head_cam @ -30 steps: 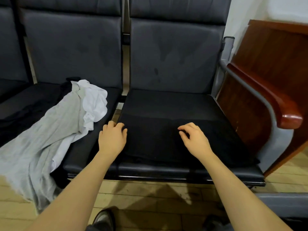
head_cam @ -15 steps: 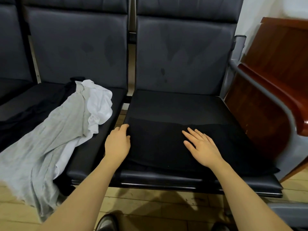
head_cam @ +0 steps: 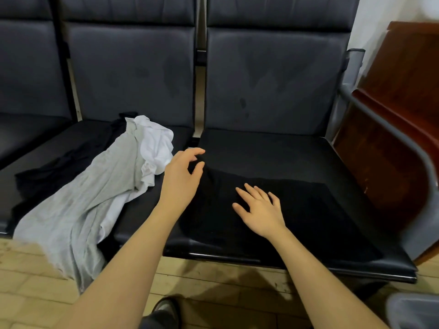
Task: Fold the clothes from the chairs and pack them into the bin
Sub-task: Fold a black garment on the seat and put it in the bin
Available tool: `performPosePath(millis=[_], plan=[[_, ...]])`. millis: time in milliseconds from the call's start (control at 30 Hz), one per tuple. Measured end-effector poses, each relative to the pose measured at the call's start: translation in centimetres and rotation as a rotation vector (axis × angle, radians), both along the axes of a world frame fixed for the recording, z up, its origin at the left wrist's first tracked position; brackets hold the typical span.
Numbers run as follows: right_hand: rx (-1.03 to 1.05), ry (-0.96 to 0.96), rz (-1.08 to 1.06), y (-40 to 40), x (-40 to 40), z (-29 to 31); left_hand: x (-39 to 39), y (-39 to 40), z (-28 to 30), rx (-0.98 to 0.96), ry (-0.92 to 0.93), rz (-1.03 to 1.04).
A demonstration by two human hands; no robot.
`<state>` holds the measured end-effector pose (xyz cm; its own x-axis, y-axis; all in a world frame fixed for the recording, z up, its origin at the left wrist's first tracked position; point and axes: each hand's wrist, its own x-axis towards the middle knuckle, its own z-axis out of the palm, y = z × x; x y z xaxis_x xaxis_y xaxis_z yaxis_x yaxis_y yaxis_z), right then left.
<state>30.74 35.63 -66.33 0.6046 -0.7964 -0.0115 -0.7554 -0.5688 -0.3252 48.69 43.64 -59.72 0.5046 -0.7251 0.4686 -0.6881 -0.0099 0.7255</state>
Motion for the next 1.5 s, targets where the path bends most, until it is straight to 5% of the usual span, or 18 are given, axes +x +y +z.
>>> performPosePath(millis=[200,400,633,1067,1267,1400,1500], plan=[[0.085,-0.438,-0.067,-0.2,-2.2,1.3,-4.0,-0.6,1.1,-0.096,-0.182,-0.096],[-0.208,-0.198,-0.249,-2.0,-10.6,1.6,-8.8,-3.0,0.3,-0.053,-0.308,-0.265],[-0.217,-0.070,-0.554,-3.1,-15.7,1.0,-13.8,-5.3,-2.8,-0.006,-0.495,-0.379],[-0.410,0.016,-0.662,-4.7,-15.7,0.9,-14.7,-5.8,-5.2,0.106,-0.312,-0.397],[-0.263,-0.015,-0.205,-4.5,-14.9,0.4,-14.9,-5.9,-3.5,0.018,-0.230,-0.371],[-0.038,0.119,-0.210,-4.9,-15.1,-0.4,-15.7,-6.0,-2.6,-0.059,-0.165,-0.379],[-0.038,-0.042,-0.232,-4.9,-15.3,-0.4,-16.9,-6.4,-2.1,-0.075,-0.162,-0.394]])
